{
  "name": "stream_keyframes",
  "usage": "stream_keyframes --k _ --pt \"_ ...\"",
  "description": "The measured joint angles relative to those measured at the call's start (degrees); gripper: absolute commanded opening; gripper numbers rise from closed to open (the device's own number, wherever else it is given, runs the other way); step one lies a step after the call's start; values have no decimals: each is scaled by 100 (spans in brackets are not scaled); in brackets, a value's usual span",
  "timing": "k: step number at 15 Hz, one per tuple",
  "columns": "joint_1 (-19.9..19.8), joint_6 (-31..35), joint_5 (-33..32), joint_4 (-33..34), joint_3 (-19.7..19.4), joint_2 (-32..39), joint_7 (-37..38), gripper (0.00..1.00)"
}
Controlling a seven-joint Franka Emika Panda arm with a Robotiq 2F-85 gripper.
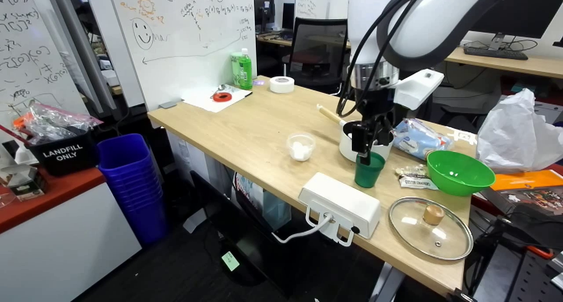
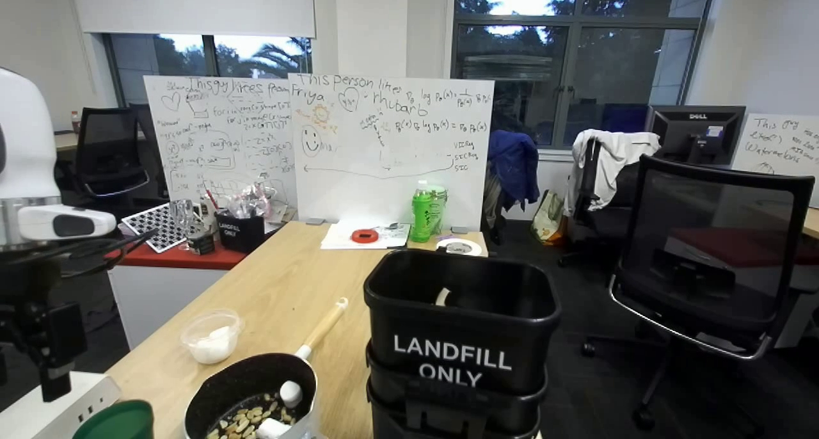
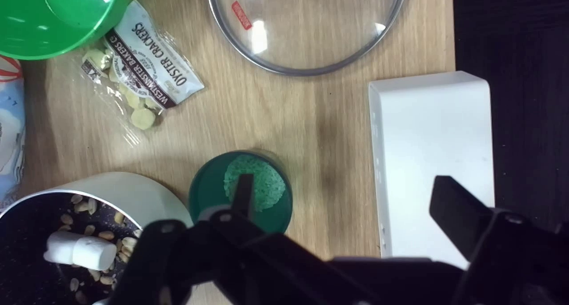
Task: Pour the contents of the cup into the pot
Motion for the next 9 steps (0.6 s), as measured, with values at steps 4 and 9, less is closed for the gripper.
stream_keyframes --k 4,9 --pt "-1 404 -160 -22 -20 375 -122 100" --pt "-18 557 -294 55 -99 740 -752 100"
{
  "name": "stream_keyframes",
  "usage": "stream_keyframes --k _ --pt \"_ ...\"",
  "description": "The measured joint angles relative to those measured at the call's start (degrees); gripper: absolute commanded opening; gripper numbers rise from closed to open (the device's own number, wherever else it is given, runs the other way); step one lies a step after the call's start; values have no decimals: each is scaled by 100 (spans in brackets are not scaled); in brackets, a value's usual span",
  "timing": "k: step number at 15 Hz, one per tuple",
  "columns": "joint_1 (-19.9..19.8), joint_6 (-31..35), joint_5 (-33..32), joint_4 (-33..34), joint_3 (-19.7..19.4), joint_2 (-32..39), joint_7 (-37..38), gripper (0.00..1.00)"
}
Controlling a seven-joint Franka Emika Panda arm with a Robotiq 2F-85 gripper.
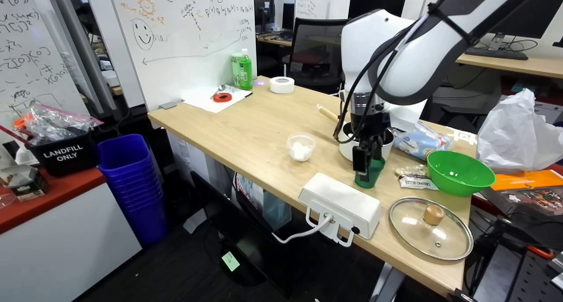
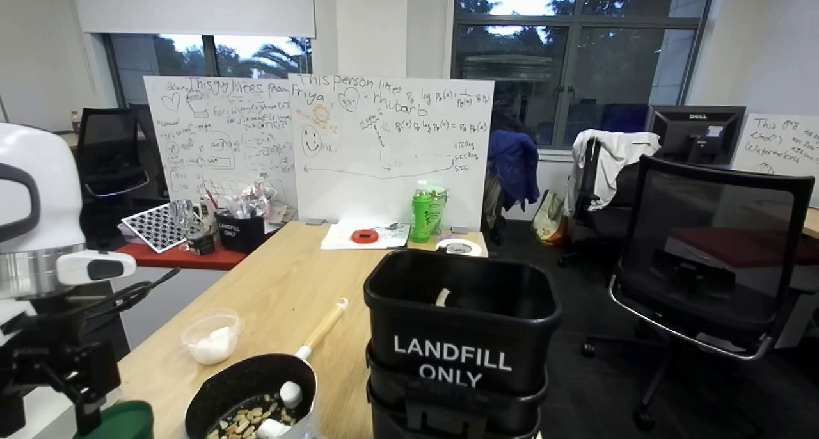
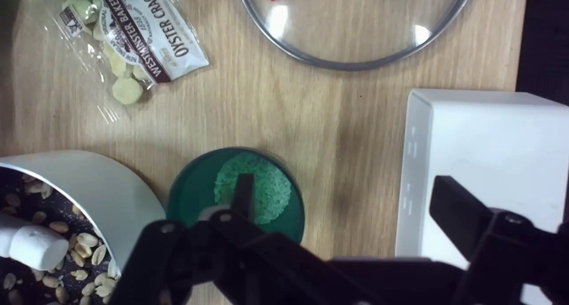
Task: Pour the contents of the cup into the pot
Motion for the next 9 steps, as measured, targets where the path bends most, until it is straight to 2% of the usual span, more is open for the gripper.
stream_keyframes --k 9 --pt "-7 292 -82 197 -58 349 -335 100"
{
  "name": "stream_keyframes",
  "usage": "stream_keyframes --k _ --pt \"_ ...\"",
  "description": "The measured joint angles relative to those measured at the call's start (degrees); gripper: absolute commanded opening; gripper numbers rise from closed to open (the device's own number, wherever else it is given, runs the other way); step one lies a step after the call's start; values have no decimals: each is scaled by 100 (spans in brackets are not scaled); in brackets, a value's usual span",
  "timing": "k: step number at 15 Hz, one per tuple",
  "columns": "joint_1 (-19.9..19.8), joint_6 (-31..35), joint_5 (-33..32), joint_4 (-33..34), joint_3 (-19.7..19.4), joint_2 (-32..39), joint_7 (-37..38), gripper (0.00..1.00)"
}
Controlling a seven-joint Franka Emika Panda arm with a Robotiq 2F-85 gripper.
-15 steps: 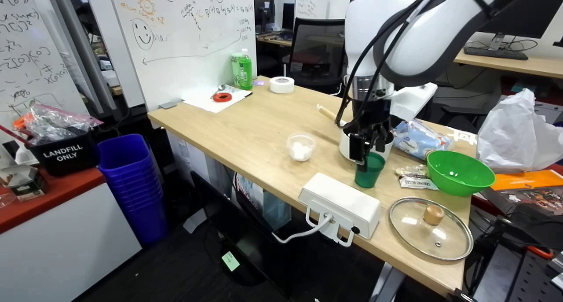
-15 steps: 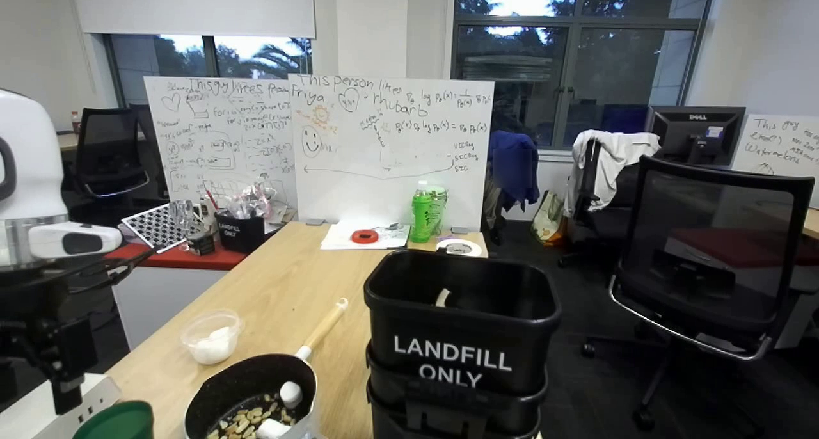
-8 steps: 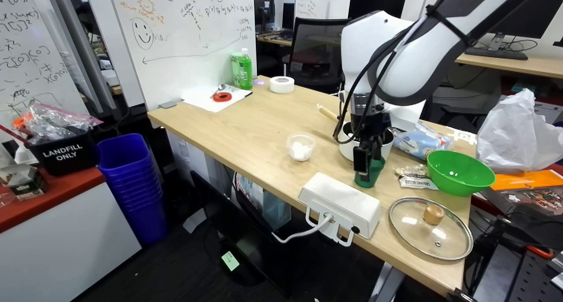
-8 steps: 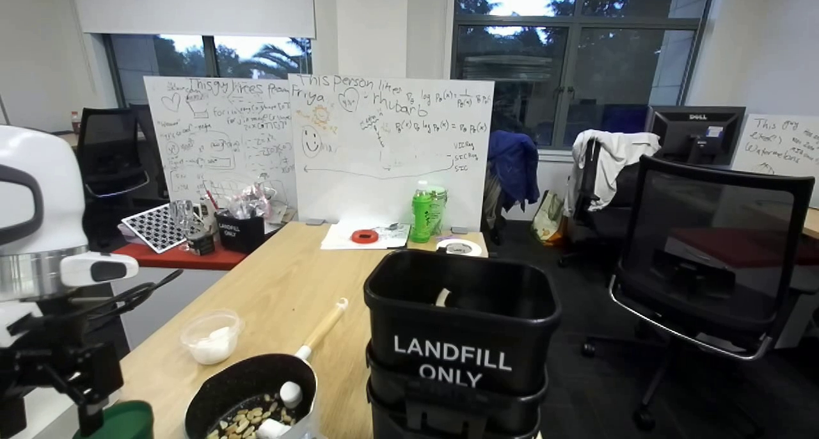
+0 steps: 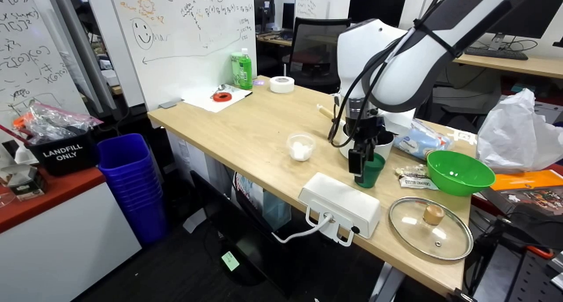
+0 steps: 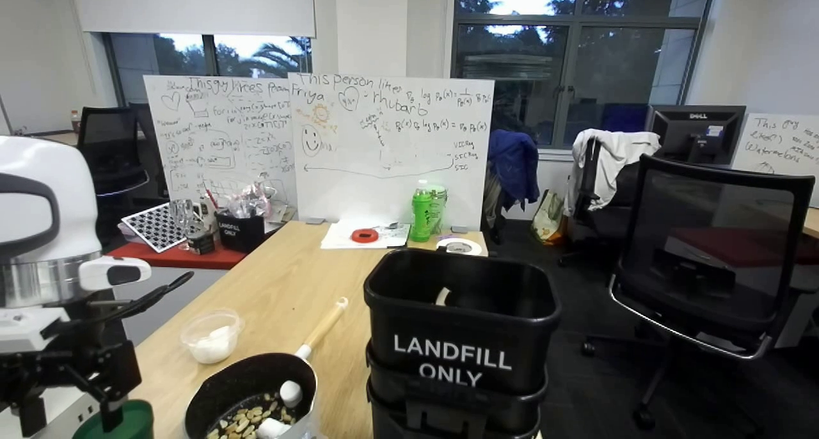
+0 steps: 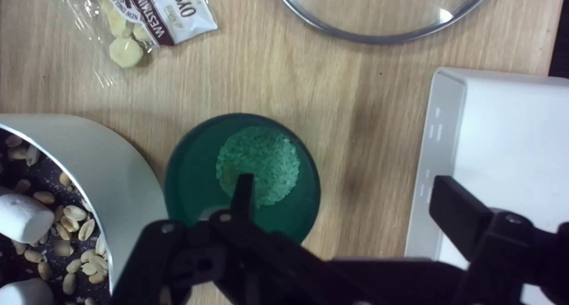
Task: Pour the contents of the cup into the pot
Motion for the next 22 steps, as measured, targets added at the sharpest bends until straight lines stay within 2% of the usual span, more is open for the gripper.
stream_keyframes --k 2,3,4,14,15,22 --pt "0 119 -67 1 -20 56 0 100" --pt "0 159 -80 3 -32 85 0 91" --pt "0 192 -91 3 -48 108 0 74" --pt "-3 210 -95 3 -80 118 -24 4" --pt "-6 210 -95 3 -81 118 -24 0" --pt "-39 174 7 46 -80 113 -75 1"
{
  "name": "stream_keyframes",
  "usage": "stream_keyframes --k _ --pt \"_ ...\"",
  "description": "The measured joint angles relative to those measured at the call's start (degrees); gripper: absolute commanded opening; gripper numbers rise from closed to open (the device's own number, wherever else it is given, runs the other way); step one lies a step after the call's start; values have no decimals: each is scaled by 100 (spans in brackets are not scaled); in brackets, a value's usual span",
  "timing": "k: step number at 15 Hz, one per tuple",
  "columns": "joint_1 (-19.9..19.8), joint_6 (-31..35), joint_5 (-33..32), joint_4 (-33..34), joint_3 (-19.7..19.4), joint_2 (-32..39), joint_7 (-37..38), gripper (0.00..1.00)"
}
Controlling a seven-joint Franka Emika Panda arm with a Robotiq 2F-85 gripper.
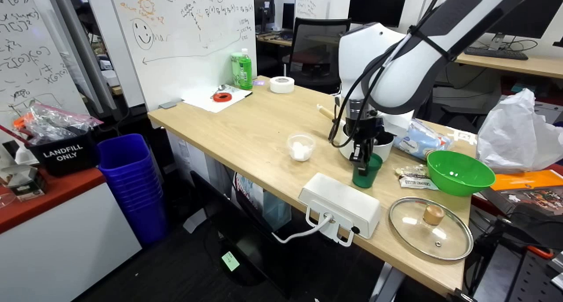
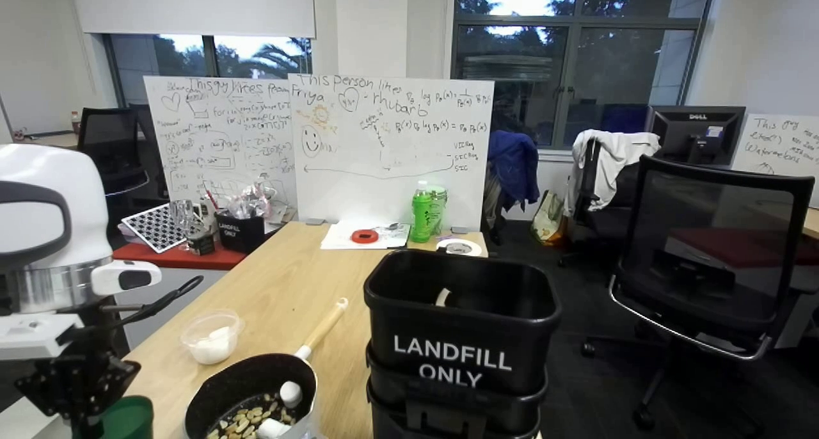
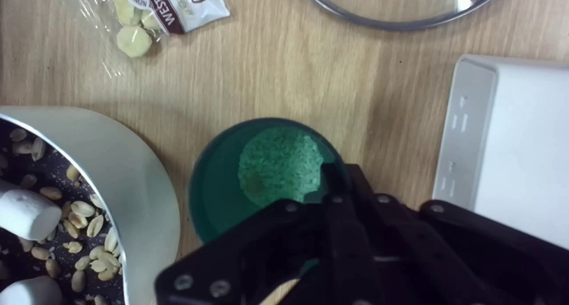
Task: Pour the contents of the cup into the pot
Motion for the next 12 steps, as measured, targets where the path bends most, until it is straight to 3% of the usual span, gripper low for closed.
stream_keyframes --k 6,12 --pt "-100 -282 848 504 114 -77 -540 1" --pt "-684 -1364 2557 1415 247 -106 -1542 1"
